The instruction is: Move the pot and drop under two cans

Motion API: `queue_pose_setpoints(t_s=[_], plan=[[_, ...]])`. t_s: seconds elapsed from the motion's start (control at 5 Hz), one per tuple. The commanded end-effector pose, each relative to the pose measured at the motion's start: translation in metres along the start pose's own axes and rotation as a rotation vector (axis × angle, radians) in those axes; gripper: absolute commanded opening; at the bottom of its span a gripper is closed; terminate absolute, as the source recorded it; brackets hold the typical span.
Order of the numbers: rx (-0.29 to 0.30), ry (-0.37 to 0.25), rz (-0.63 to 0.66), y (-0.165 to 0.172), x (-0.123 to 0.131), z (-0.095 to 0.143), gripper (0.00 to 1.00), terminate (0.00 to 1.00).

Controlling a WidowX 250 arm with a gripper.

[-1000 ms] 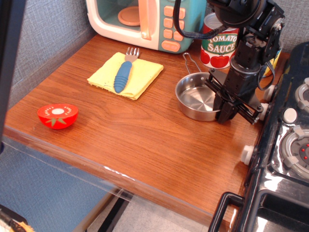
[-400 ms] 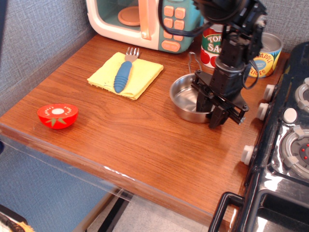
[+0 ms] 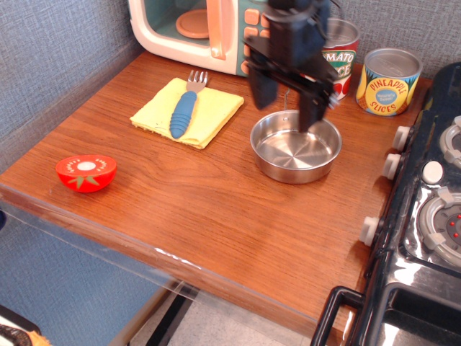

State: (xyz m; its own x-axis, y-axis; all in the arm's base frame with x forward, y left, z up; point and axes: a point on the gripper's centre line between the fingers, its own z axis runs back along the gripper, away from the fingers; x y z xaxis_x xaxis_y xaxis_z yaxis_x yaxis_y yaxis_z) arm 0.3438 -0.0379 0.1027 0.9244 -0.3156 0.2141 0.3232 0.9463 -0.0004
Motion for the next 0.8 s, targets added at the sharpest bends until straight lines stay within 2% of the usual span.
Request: queue_pose_setpoints(t_s=[0.0,0.2,0.4,0.6], plan=[[0.085,0.068,0.037,0.031,-0.064,-0.003,1.0,0.0],[0.117,0.132,0.017,0.035,-0.081,-0.01,1.0,0.0],[0.117,0.132,0.017,0.035,-0.081,-0.01,1.0,0.0],[0.117,0.132,0.017,0.035,-0.081,-0.01,1.0,1.0]])
